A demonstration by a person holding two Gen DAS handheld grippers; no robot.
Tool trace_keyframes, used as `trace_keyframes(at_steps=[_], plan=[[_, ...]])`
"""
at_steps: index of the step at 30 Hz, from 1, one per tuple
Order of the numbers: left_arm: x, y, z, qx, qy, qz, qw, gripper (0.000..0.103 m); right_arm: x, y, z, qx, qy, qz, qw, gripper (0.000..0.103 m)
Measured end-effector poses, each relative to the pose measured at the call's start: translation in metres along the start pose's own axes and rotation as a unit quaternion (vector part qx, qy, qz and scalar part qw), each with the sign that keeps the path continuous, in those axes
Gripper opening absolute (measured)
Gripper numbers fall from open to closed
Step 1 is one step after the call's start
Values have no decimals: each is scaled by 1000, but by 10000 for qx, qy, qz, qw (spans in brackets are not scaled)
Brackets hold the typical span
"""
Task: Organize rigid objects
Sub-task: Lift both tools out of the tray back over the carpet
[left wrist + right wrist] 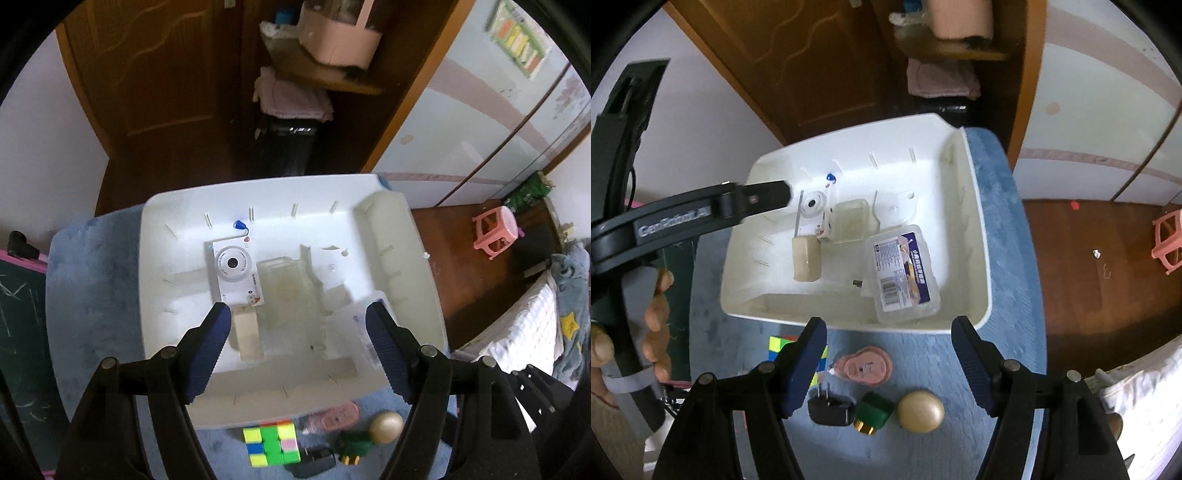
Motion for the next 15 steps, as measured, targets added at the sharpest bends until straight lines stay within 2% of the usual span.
trace_keyframes(at_steps=[7, 15], plan=[[-45, 10, -13, 309, 298, -357, 9984, 78, -40, 25, -7, 324, 27, -272, 9991, 71], [-76, 38, -26, 719, 409, -613, 9947, 78, -73, 60, -6, 731, 199, -571, 9955, 71]])
Point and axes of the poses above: each gripper's, at about its wrist camera, not at the fingertips, and x roughly the way its jaws point, z to its left, y to its underside, the point moved 3 cm from there along x, roughly the way its jaws point, and after that the axes turned 2 degrees about x, right-handed, at the moved point
